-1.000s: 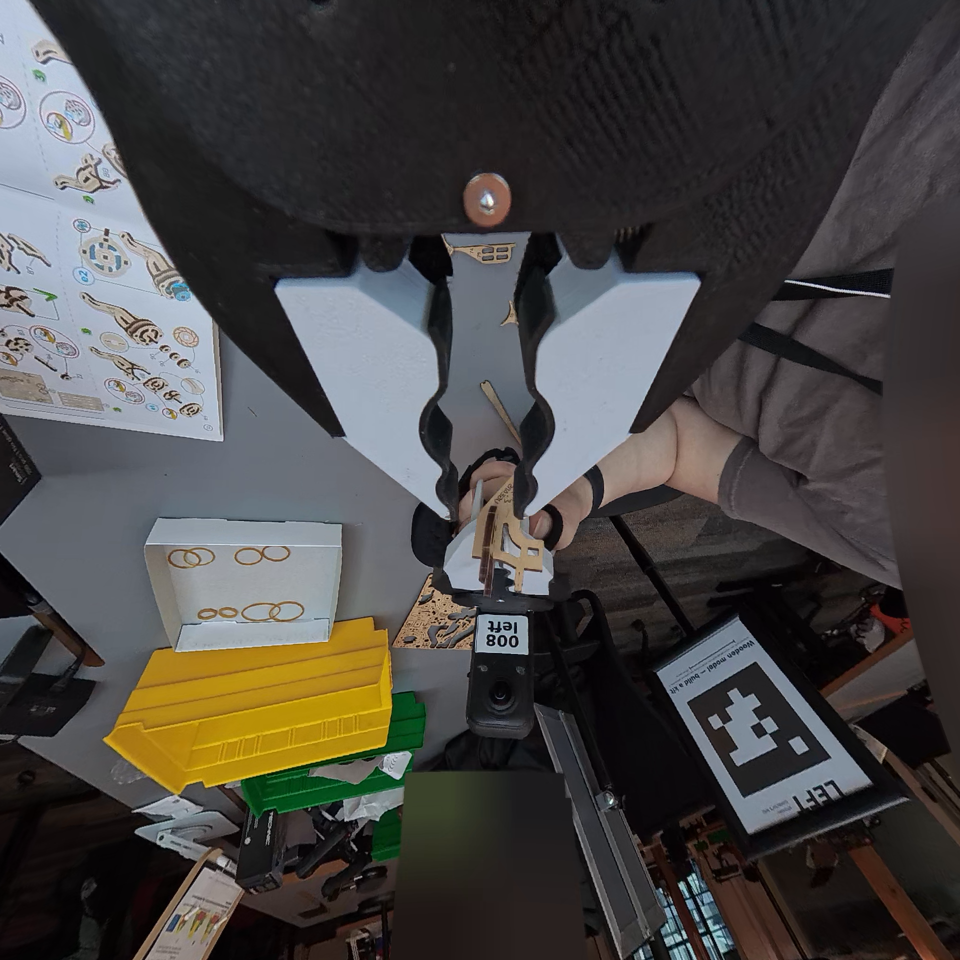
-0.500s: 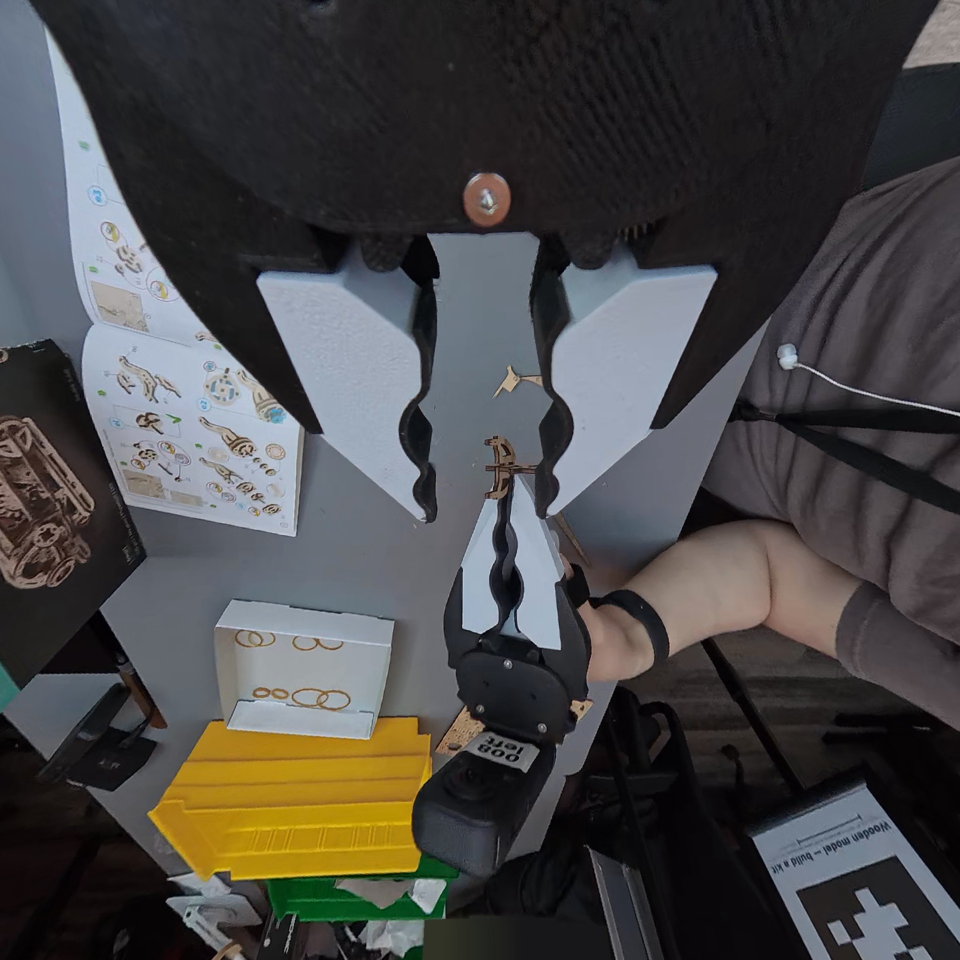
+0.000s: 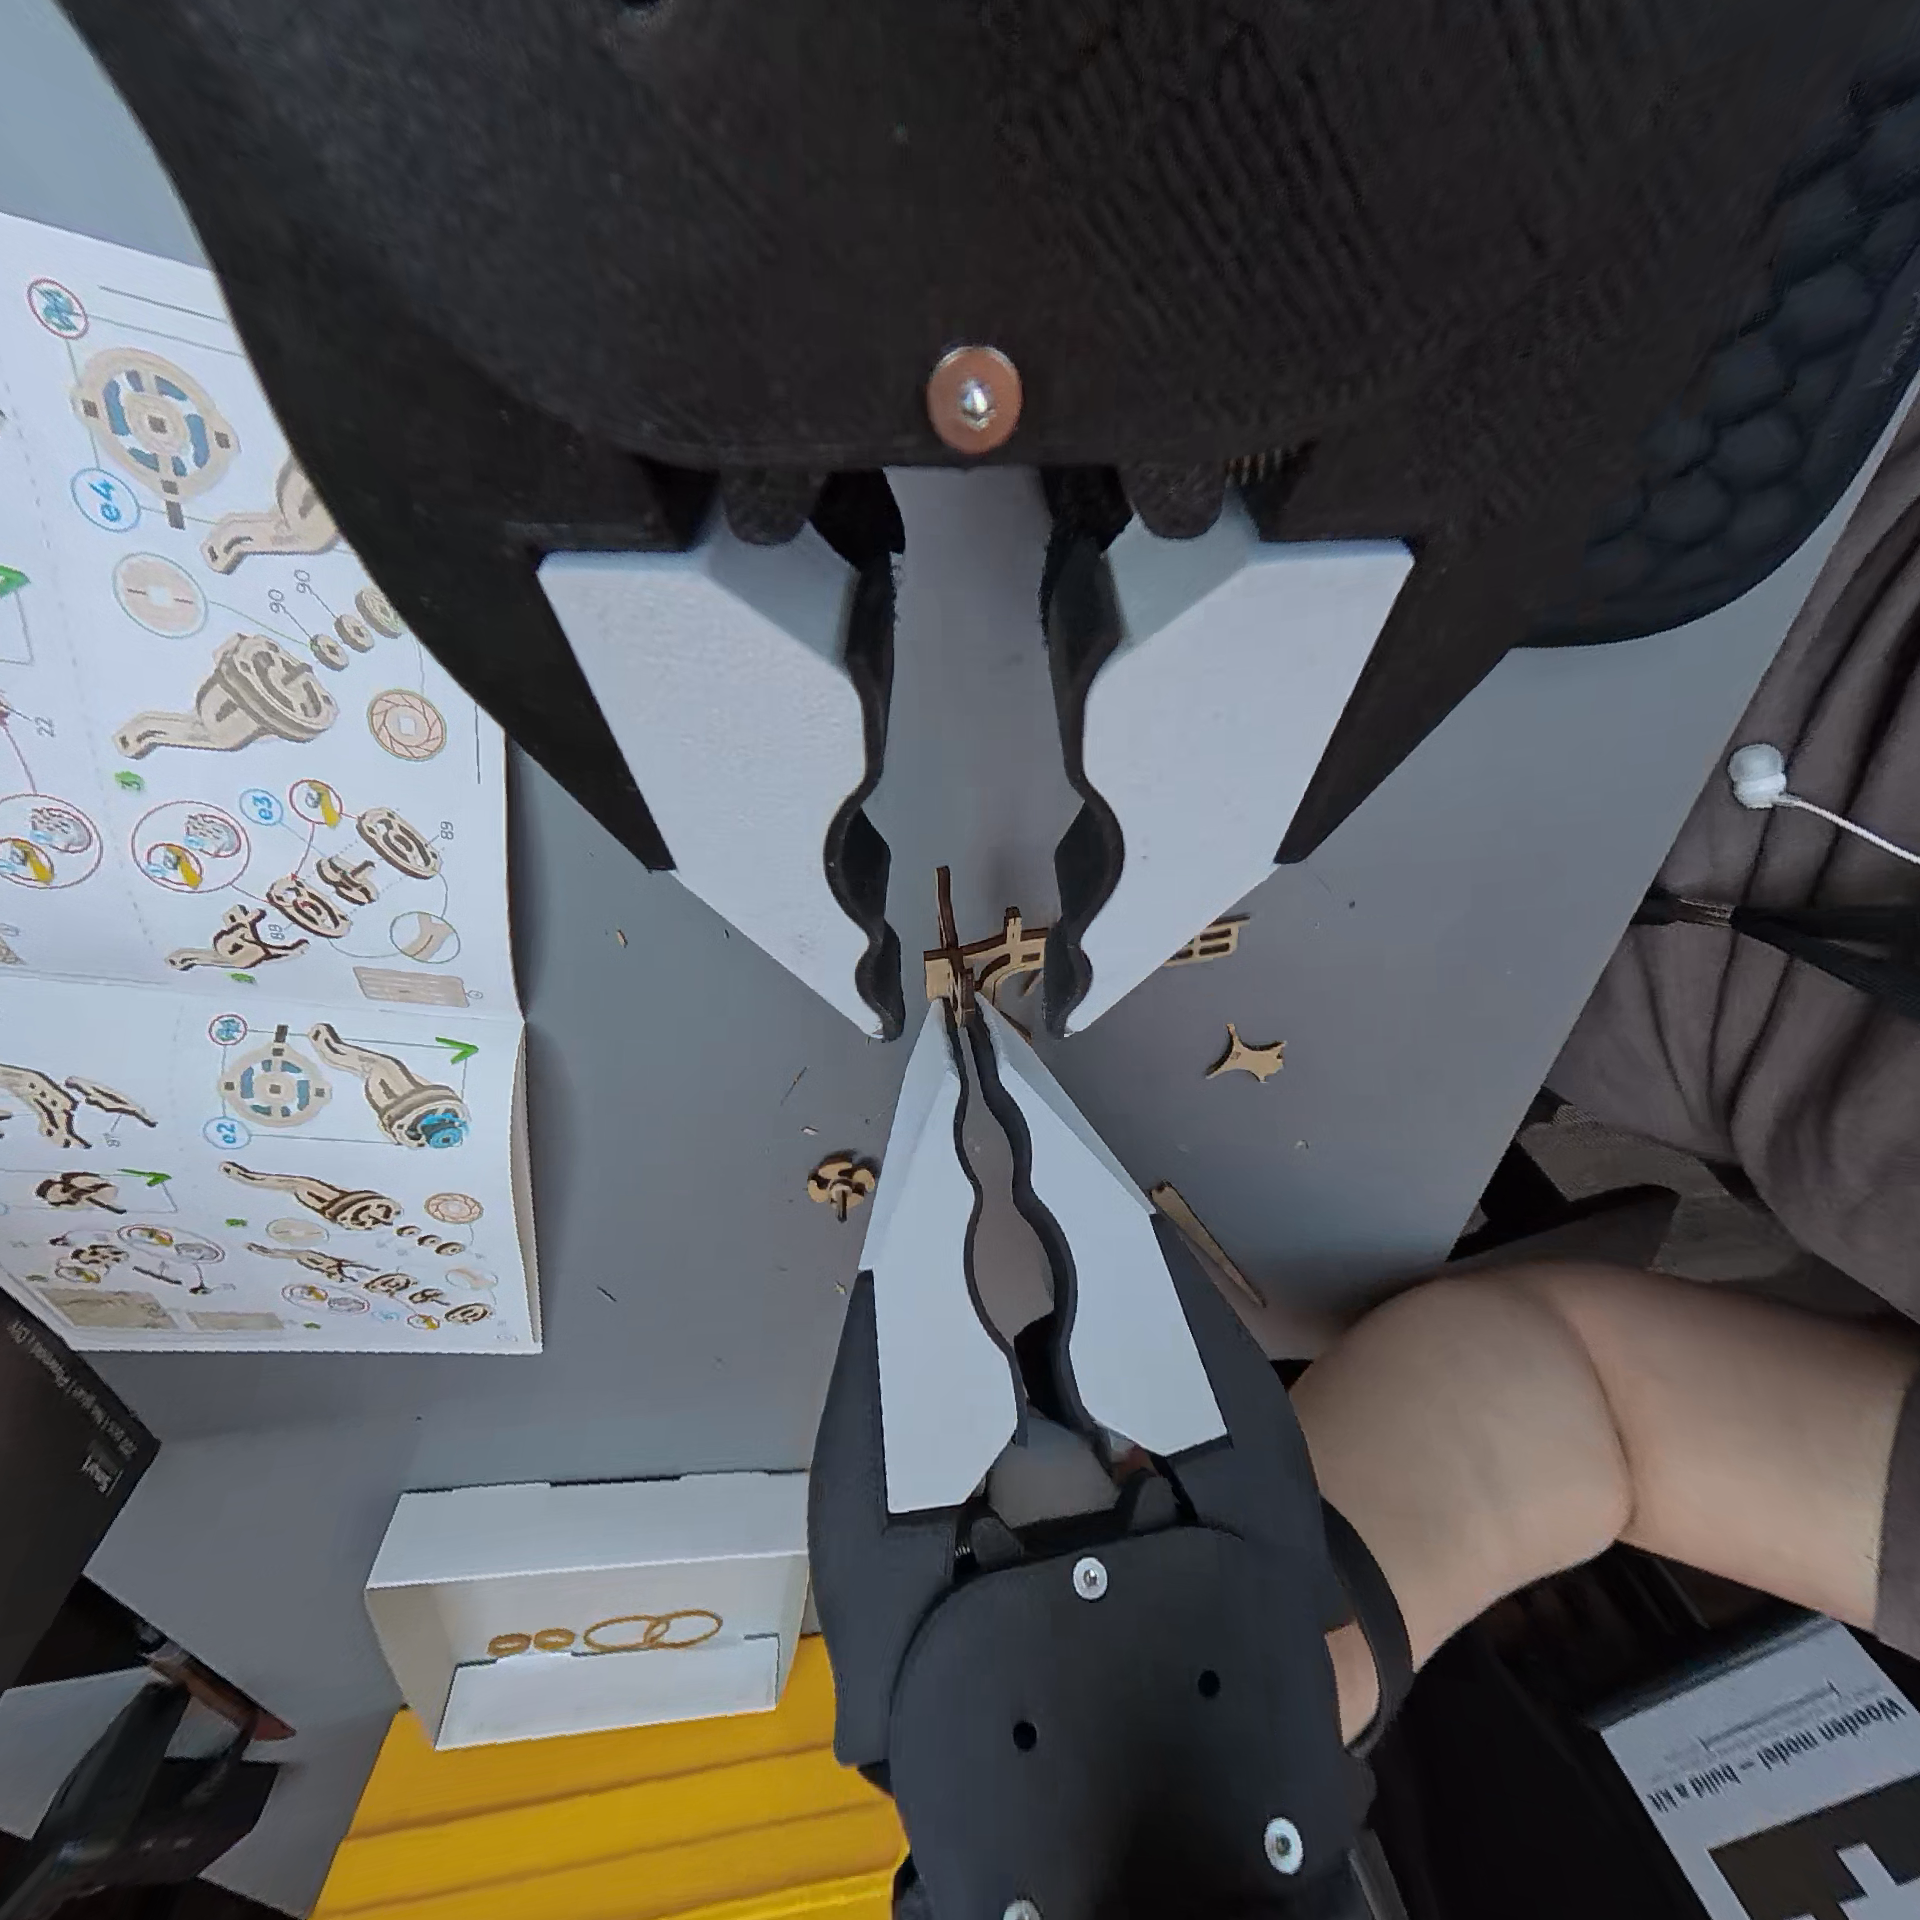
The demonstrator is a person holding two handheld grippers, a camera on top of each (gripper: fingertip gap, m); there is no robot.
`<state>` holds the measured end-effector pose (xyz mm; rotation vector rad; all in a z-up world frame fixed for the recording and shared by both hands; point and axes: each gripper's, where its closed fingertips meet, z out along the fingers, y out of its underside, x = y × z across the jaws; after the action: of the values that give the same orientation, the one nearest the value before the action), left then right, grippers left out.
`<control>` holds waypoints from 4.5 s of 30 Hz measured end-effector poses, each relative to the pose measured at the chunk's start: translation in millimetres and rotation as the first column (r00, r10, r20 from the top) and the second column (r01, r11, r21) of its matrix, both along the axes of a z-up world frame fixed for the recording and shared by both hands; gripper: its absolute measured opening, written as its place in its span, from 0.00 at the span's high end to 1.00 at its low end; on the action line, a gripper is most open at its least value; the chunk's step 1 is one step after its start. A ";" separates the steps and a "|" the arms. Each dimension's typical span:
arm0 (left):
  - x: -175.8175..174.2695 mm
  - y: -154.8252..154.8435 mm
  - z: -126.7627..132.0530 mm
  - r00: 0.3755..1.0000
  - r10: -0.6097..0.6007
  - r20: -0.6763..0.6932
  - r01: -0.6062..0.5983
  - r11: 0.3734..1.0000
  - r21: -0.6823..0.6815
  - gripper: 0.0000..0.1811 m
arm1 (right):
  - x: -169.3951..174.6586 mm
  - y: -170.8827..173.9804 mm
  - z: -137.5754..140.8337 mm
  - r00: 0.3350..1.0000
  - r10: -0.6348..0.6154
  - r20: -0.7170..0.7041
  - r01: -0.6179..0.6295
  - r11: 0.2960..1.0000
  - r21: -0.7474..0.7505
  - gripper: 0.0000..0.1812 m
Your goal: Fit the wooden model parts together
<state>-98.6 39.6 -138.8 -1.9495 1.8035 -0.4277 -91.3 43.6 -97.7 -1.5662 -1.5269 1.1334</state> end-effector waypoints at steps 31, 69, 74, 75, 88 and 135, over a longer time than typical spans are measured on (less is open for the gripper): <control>-20.6 22.3 39.4 0.680 0.578 0.451 -0.019 0.629 -0.777 0.87 | -1.3 22.9 -18.7 0.995 -0.067 -0.069 0.064 0.997 -0.042 1.00; -10.6 4.2 -7.7 0.772 0.597 0.217 -0.047 0.394 -0.918 0.99 | -10.1 14.3 -47.5 0.972 0.090 0.215 -0.125 0.980 0.156 0.99; -8.7 8.4 -0.7 0.741 0.630 0.233 -0.013 0.360 -0.933 0.99 | -8.4 17.8 -40.6 0.969 0.076 0.233 -0.115 0.981 0.158 0.99; -9.1 9.0 -3.5 0.742 0.632 0.223 -0.029 0.363 -0.931 0.99 | -8.6 18.4 -43.3 0.966 0.072 0.247 -0.115 0.980 0.164 0.99; -9.7 9.2 -3.8 0.740 0.636 0.219 -0.022 0.348 -0.937 1.00 | -11.0 18.9 -41.7 0.960 0.062 0.274 -0.127 0.966 0.226 0.98; -4.2 18.3 83.6 0.507 0.400 0.764 0.035 0.876 -0.481 0.96 | -15.5 34.0 57.1 0.907 -0.200 -0.371 -0.049 0.824 -0.564 1.00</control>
<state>-102.8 57.9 -55.2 -1.6437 0.8435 -1.5299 -106.8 77.7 -40.6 -1.5795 -0.8653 1.8529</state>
